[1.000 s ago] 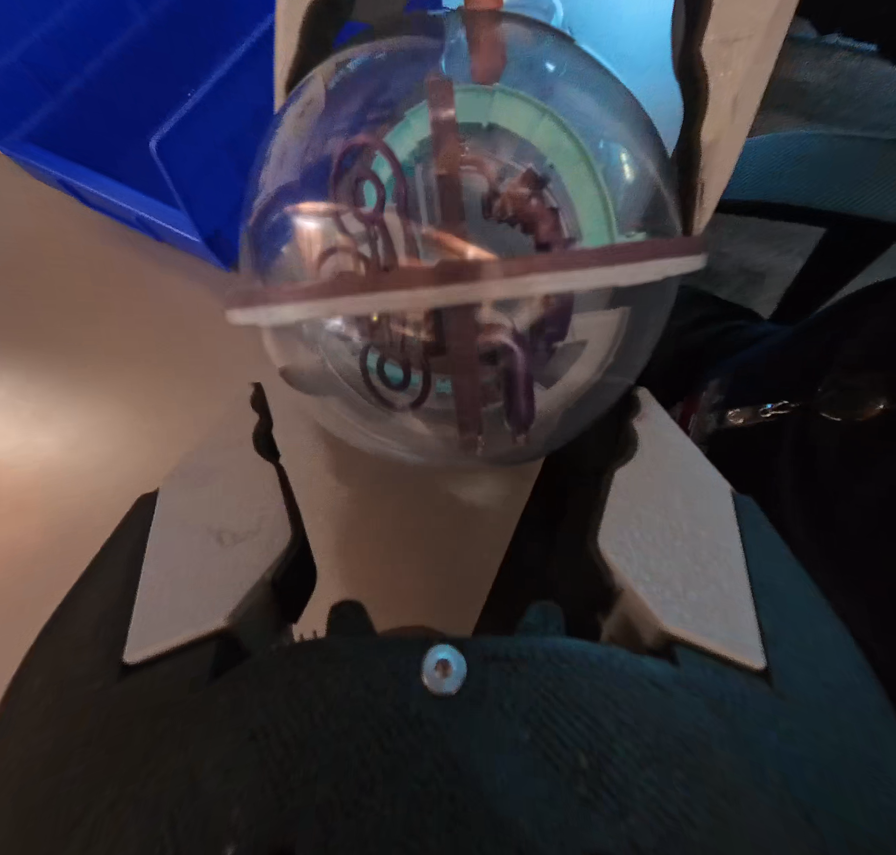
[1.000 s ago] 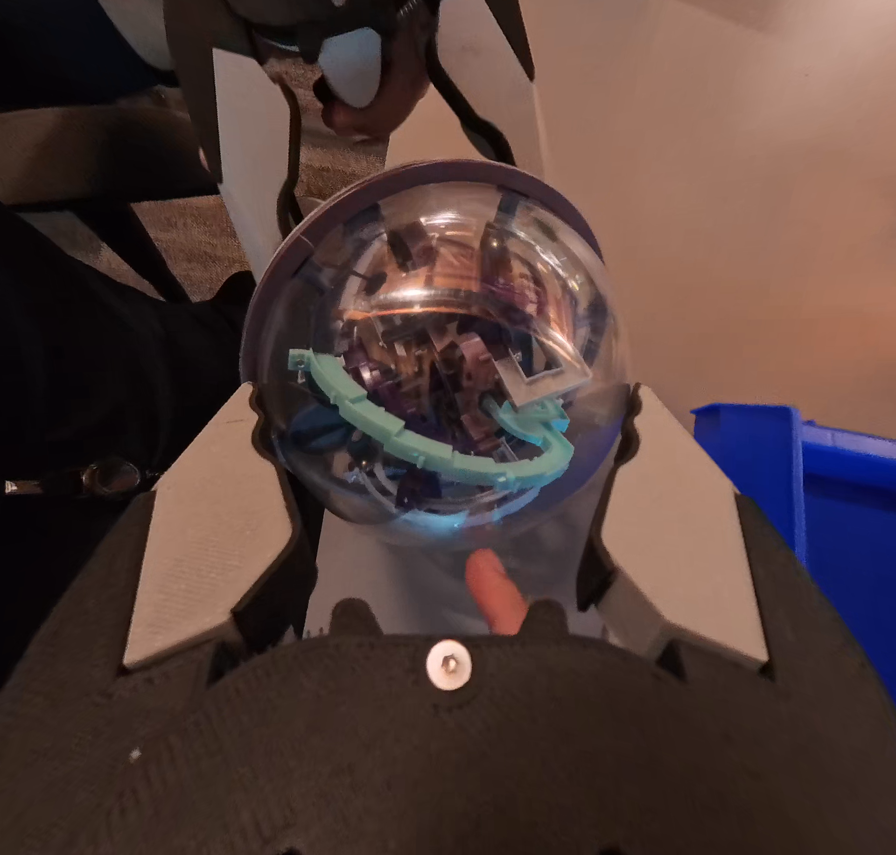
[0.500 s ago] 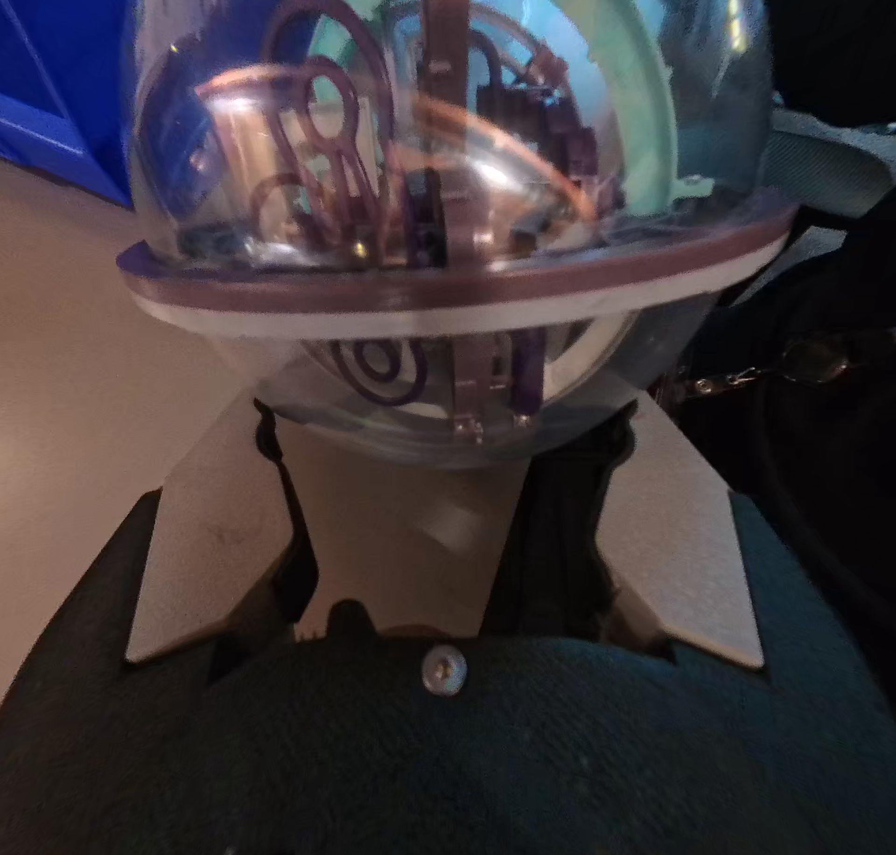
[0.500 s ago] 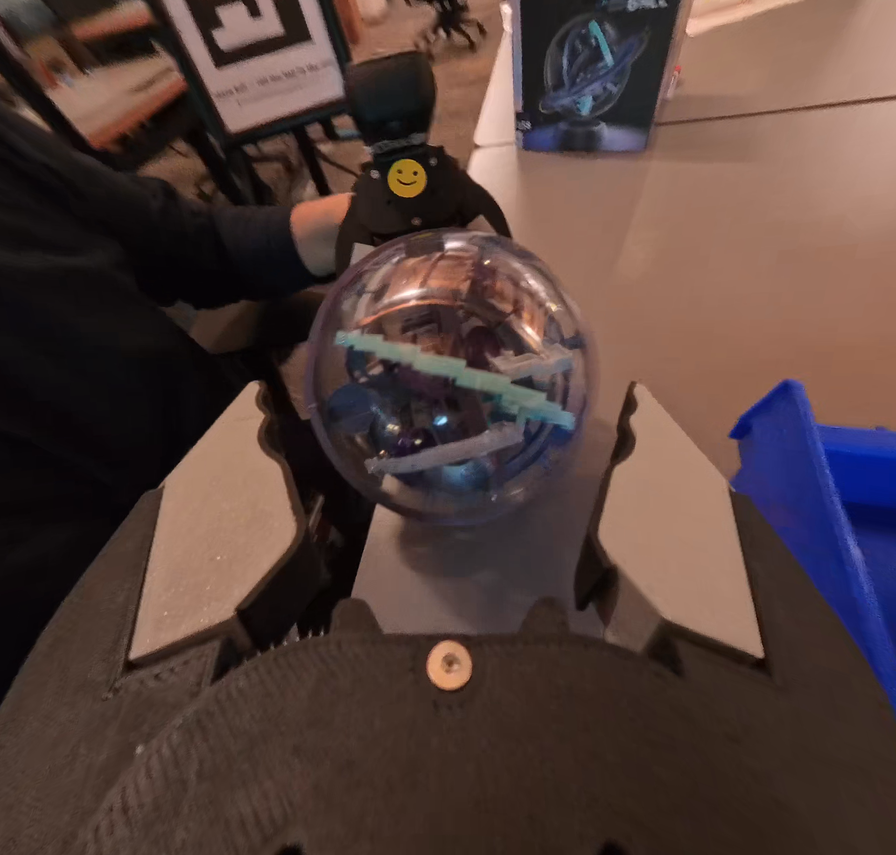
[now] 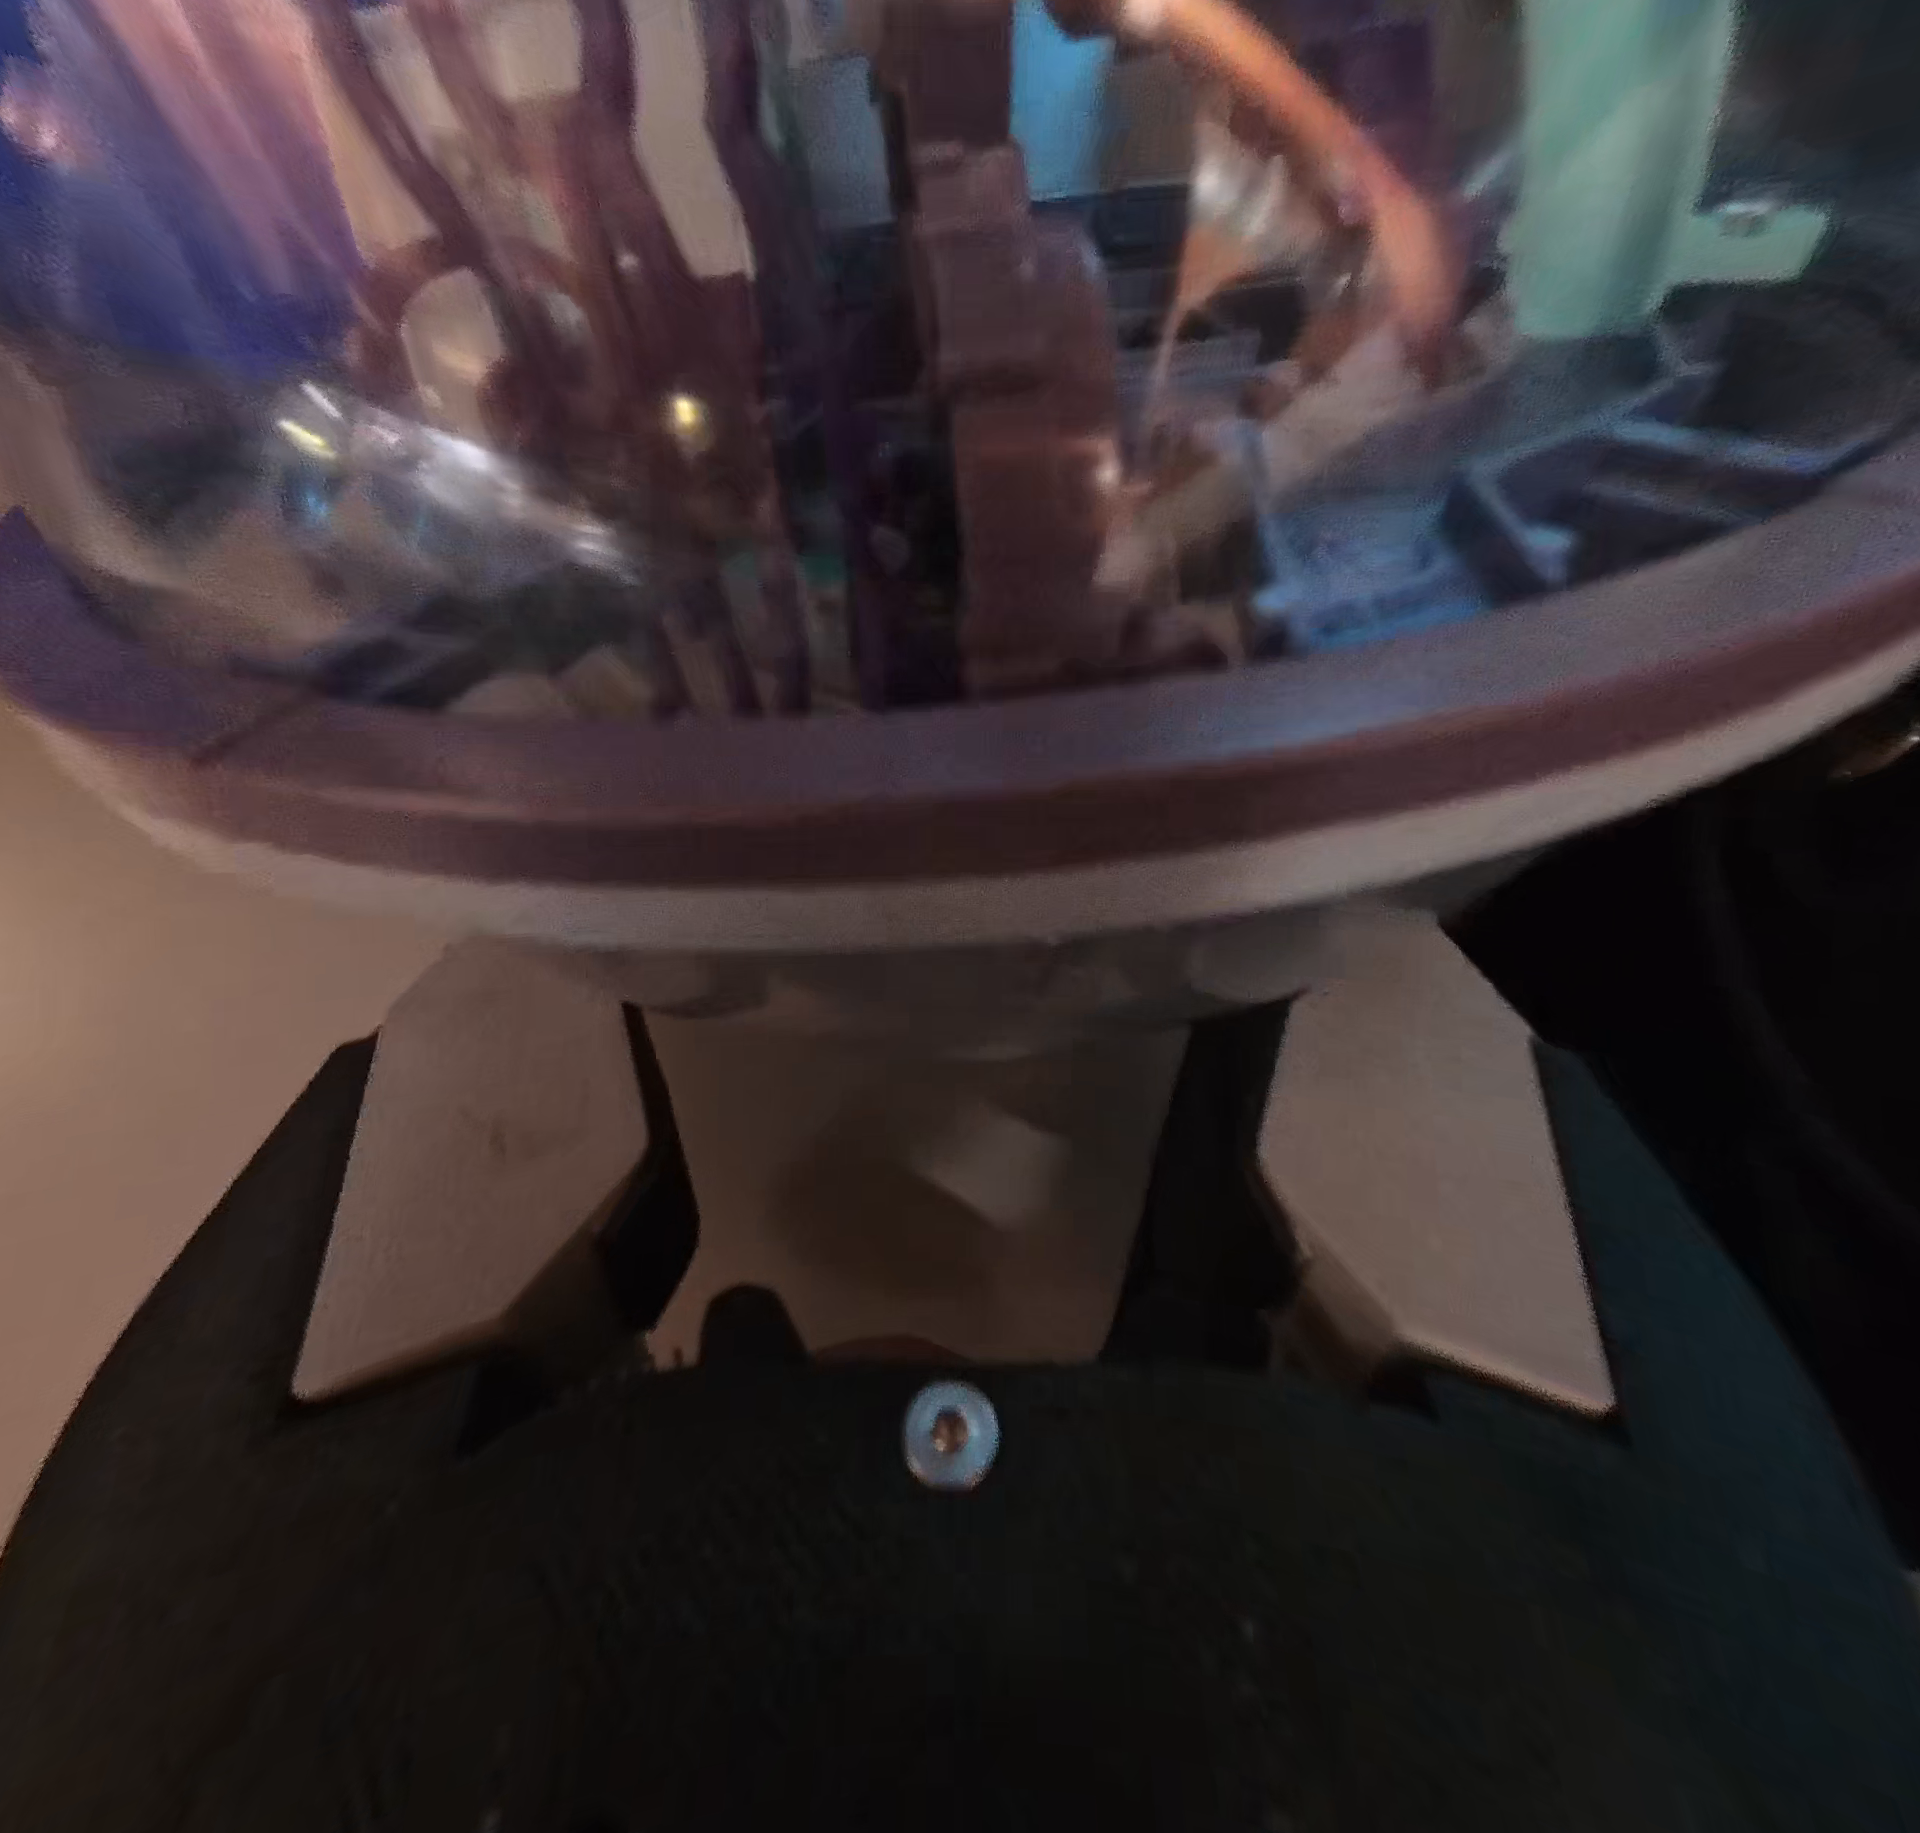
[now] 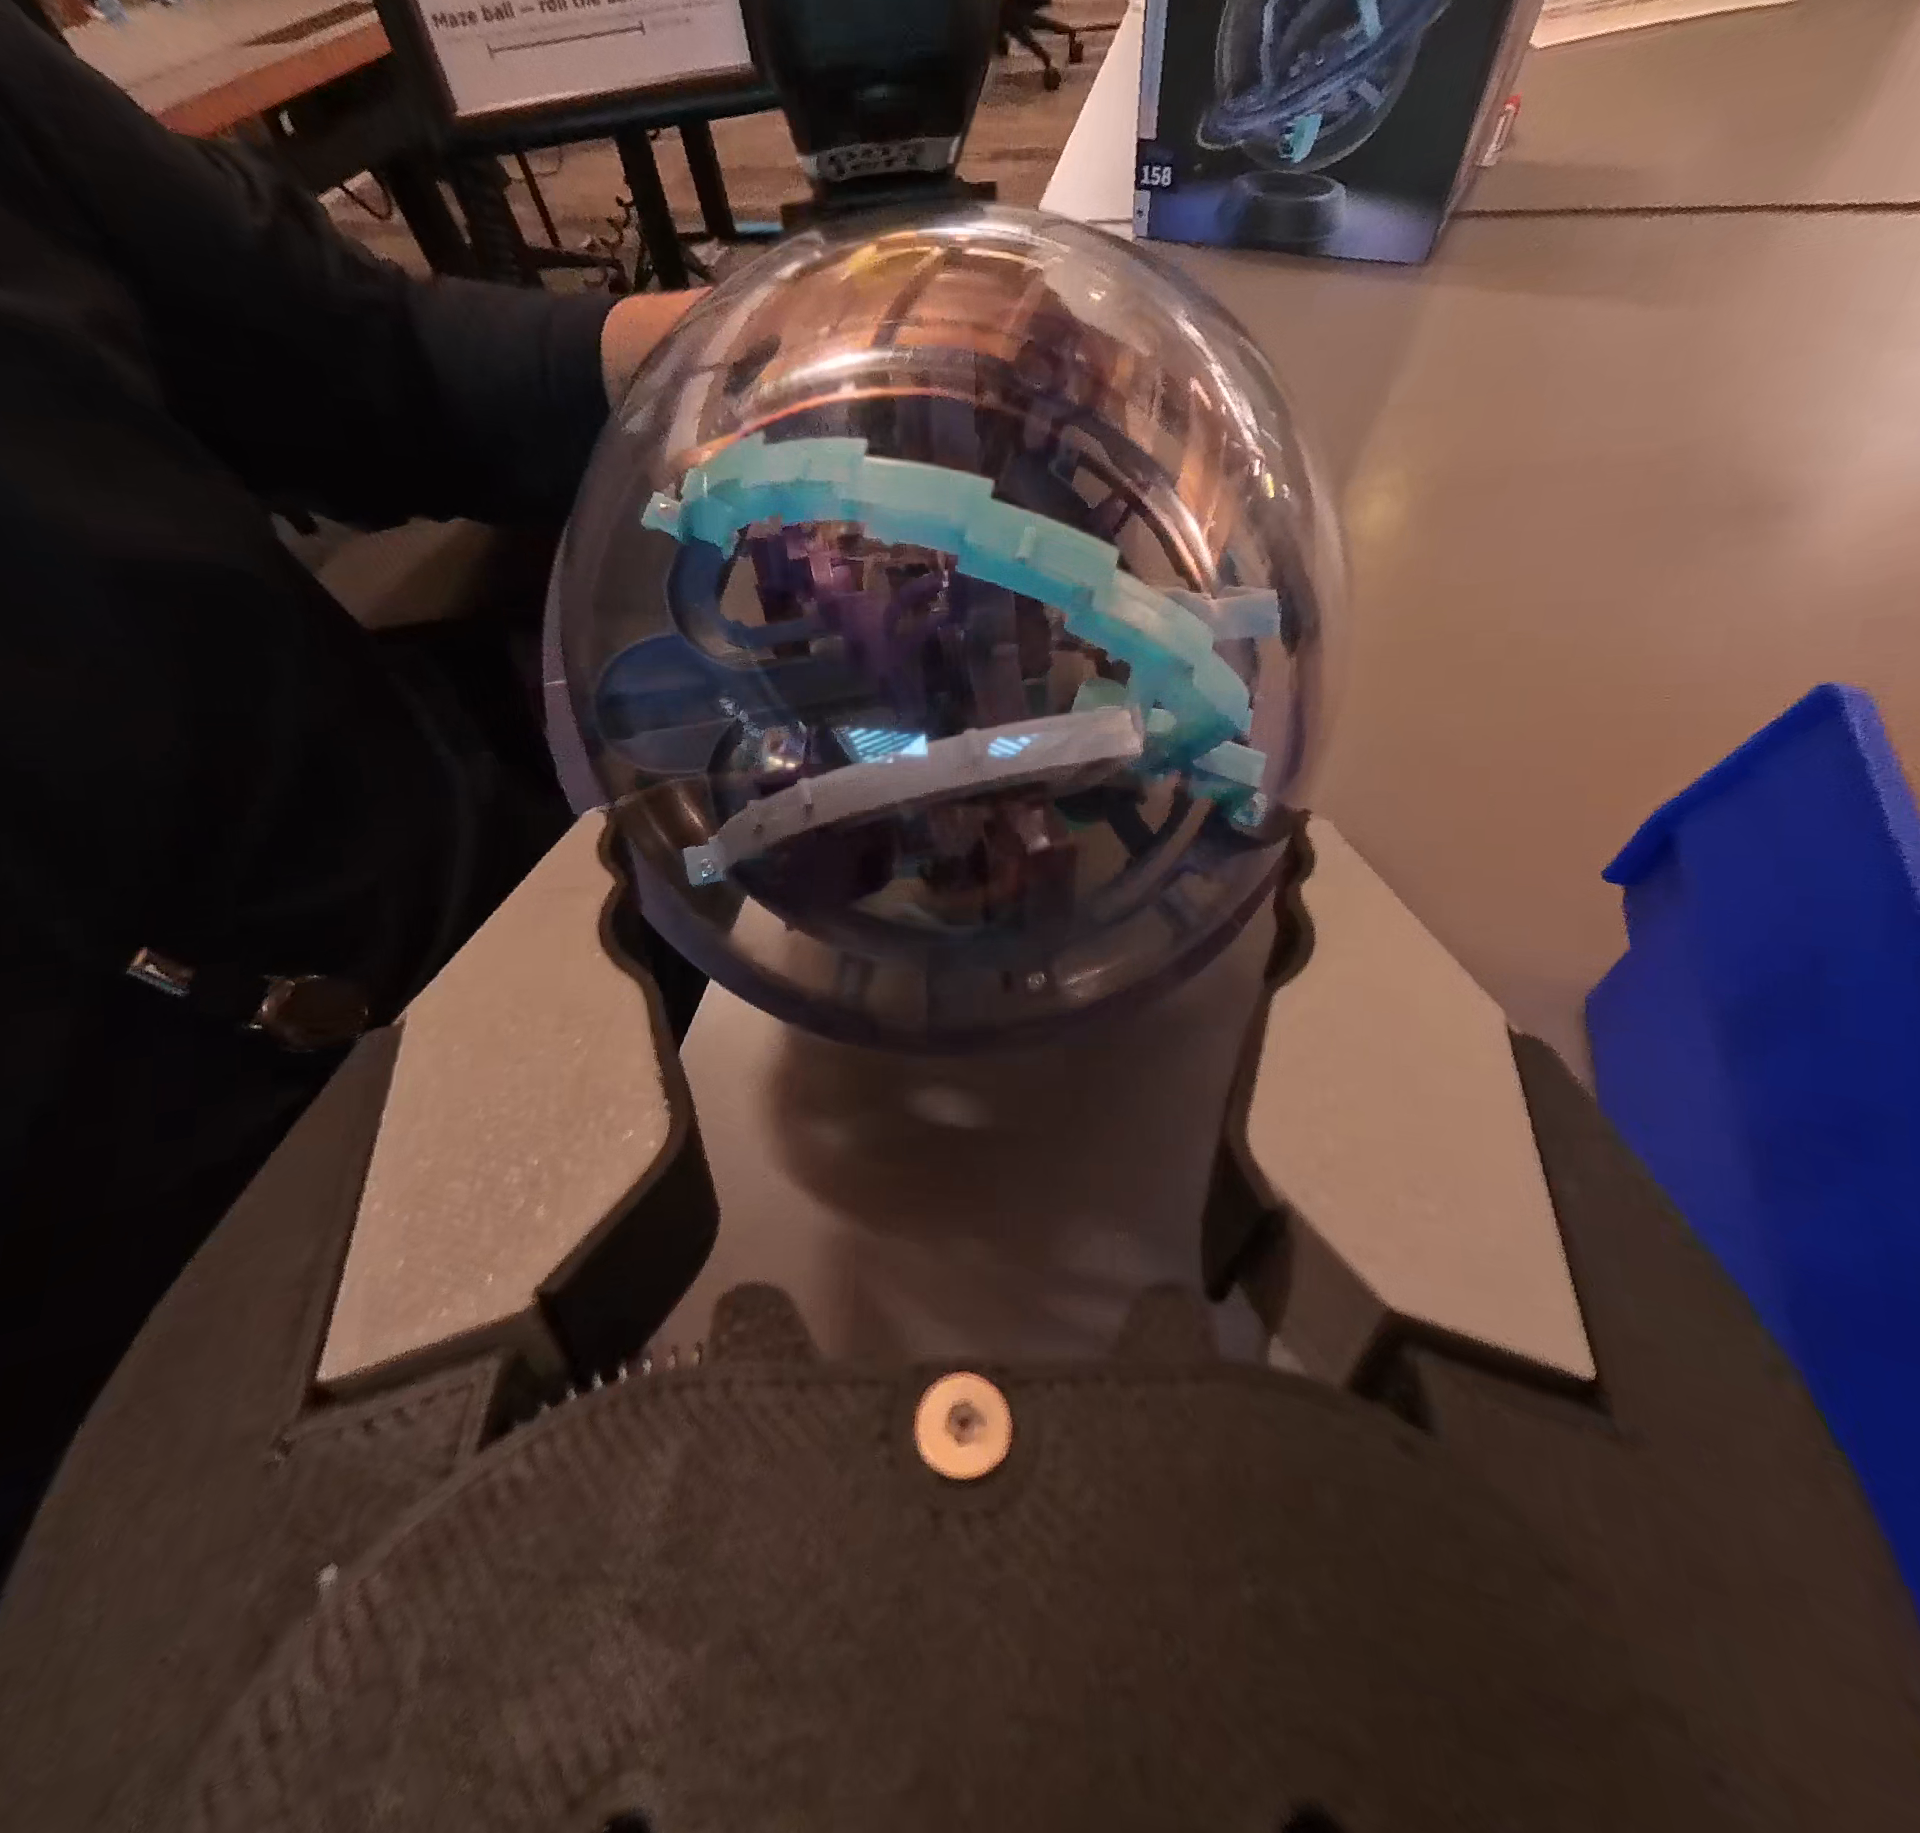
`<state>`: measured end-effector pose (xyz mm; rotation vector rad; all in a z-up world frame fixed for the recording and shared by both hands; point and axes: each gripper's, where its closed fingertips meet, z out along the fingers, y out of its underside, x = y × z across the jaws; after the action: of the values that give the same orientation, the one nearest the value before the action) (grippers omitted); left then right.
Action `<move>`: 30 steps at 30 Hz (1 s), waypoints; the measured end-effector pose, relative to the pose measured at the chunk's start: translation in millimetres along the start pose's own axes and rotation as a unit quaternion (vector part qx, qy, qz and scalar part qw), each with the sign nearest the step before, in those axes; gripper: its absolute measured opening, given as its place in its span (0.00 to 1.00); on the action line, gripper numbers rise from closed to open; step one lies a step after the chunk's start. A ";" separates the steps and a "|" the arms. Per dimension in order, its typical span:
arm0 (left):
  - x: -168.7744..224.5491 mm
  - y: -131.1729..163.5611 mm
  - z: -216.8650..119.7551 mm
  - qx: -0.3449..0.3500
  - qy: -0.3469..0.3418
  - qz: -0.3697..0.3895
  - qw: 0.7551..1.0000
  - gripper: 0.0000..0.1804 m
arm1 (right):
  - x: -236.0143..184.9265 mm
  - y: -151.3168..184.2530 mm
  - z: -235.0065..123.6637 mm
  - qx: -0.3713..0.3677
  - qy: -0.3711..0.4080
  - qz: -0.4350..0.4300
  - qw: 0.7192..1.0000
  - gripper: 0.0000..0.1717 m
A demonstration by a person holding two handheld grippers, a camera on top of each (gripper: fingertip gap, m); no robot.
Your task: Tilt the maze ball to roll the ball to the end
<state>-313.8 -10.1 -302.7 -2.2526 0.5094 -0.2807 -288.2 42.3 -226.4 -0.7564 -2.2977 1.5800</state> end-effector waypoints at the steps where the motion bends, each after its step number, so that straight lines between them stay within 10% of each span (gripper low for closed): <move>1: 0.5 -0.5 -1.2 0.004 -0.003 -0.001 1.000 0.72 | -0.1 -1.3 -1.1 0.003 0.002 0.000 1.000 0.68; 9: 7.6 -18.1 -36.0 0.090 -0.009 -0.040 0.995 0.75 | -5.9 -10.9 -1.0 0.020 0.005 0.000 1.000 0.63; 30: 12.4 -3.5 -7.1 0.052 0.017 -0.057 0.997 0.77 | -3.2 -23.1 30.9 0.024 -0.071 -0.008 0.997 0.84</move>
<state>-304.3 -18.1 -294.9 -2.1819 0.3762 -0.3958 -306.6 9.7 -216.6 -0.6323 -2.3482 1.7264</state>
